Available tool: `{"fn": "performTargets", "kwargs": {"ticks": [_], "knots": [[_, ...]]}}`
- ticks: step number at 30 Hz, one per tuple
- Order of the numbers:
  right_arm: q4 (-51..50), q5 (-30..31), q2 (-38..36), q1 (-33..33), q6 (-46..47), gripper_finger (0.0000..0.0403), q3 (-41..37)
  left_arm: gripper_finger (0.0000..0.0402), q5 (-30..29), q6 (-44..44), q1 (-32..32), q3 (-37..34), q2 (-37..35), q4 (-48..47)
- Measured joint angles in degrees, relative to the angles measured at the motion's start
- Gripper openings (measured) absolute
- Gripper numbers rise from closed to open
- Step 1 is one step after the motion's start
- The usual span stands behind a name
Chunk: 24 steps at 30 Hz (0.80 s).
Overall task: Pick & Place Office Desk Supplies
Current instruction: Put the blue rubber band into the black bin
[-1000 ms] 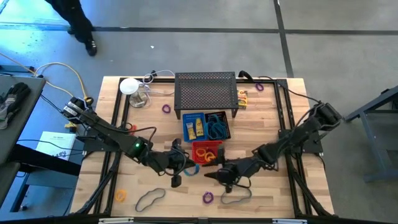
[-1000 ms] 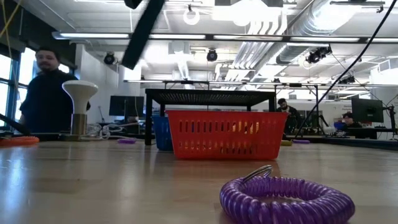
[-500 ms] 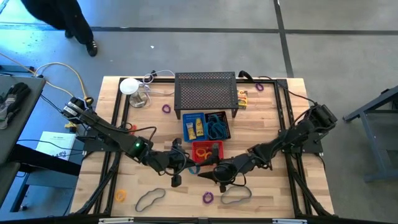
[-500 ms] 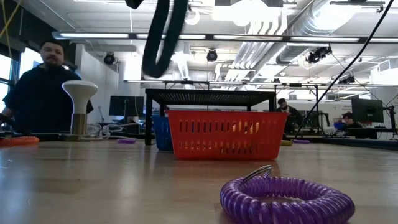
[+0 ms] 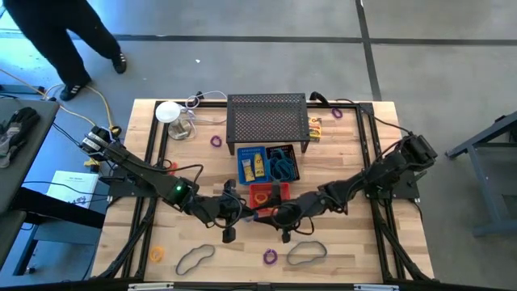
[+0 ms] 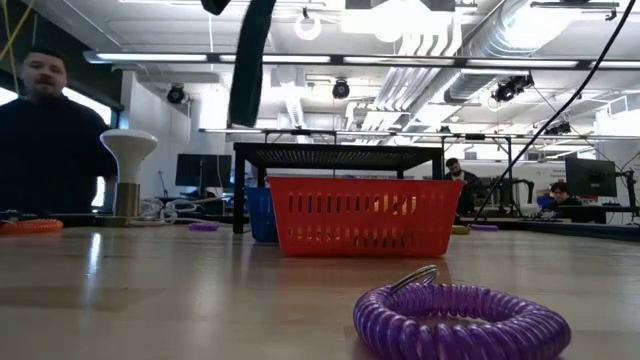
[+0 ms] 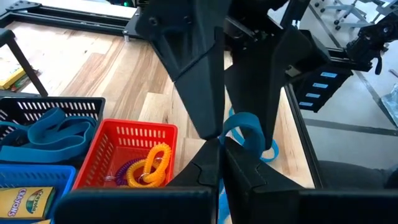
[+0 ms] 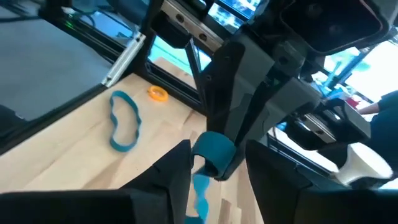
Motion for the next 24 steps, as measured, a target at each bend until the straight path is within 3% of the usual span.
{"fn": "performTargets", "kwargs": {"ticks": [3, 15, 24], "knots": [[0.1, -2.7, 0.0, -0.1, 0.1, 0.0141, 0.0, 0.0001, 0.0, 0.0, 0.0, 0.0, 0.0, -0.2], [0.1, -2.1, 0.0, -0.2, 0.1, 0.0137, 0.0, 0.0001, 0.0, 0.0, 0.0, 0.0, 0.0, -0.3], [-0.3, -2.0, 0.0, -0.3, 0.1, 0.0064, 0.0, 0.0001, 0.0, 0.0, 0.0, 0.0, 0.0, -0.4]]}}
